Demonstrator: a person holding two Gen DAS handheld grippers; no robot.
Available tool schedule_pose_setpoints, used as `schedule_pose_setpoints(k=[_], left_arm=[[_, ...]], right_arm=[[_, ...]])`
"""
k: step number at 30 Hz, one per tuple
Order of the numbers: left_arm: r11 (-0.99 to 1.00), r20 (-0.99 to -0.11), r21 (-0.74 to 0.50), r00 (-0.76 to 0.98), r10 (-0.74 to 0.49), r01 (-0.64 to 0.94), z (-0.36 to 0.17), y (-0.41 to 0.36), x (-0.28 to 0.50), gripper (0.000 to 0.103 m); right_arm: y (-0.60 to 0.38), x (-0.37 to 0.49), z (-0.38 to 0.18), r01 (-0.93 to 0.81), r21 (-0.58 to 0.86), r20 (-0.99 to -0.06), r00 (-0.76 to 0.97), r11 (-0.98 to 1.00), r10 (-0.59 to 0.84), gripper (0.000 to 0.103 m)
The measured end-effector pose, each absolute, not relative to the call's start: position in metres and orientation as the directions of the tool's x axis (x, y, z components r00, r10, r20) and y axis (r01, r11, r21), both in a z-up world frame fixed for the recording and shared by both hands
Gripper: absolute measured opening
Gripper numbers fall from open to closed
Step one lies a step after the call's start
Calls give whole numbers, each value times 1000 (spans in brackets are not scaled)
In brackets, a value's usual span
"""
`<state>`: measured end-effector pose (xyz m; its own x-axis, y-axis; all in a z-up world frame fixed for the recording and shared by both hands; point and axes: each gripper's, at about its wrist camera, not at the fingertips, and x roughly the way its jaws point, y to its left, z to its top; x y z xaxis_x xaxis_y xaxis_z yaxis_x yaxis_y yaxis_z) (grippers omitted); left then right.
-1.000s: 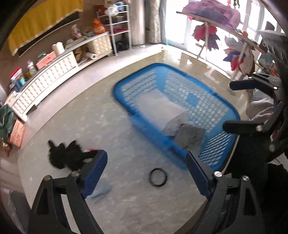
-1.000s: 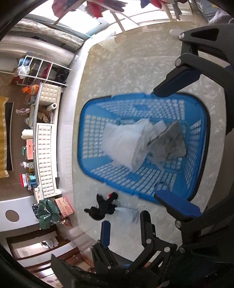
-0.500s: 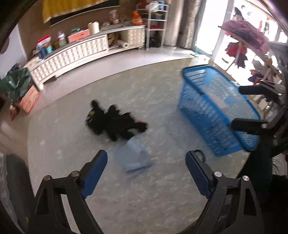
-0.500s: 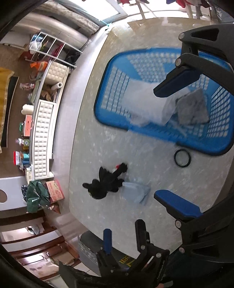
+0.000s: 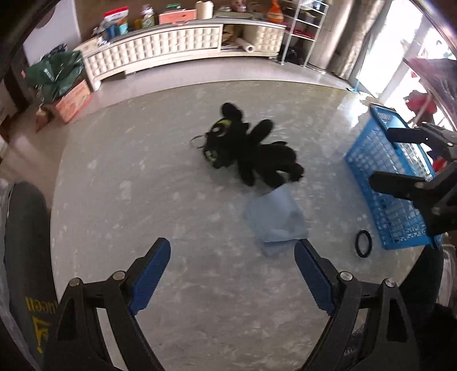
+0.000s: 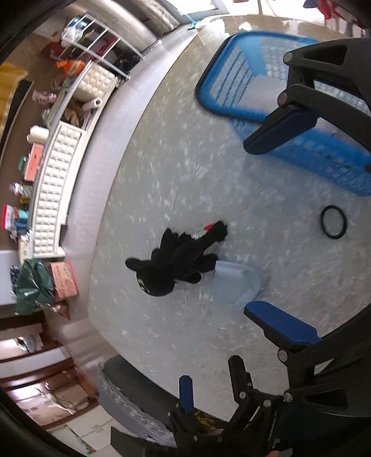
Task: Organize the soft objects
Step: 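Move both grippers back toward the black plush toy and blue cloth, then grasp the black plush dragon with the right gripper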
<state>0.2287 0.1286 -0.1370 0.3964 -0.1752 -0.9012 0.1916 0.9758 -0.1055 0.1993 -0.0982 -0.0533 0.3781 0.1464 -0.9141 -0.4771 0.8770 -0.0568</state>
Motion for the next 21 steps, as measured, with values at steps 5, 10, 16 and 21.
schedule_pose_setpoints(k=[5, 10, 16, 21], left_arm=[[982, -910, -104, 383, -159, 159, -146, 141, 234, 88], [983, -917, -107, 366, -157, 152, -152, 149, 236, 88], [984, -921, -130, 353, -166, 122, -157, 159, 239, 88], [986, -928, -130, 336, -158, 105, -166, 164, 244, 88]], right_arm=[[-73, 222, -74, -514, -70, -929, 346, 855, 132, 103], [-51, 245, -94, -548, -63, -946, 300, 834, 125, 103], [-31, 272, -121, -574, -78, -959, 267, 815, 96, 103], [-12, 288, -143, -598, -72, -968, 235, 798, 89, 103]])
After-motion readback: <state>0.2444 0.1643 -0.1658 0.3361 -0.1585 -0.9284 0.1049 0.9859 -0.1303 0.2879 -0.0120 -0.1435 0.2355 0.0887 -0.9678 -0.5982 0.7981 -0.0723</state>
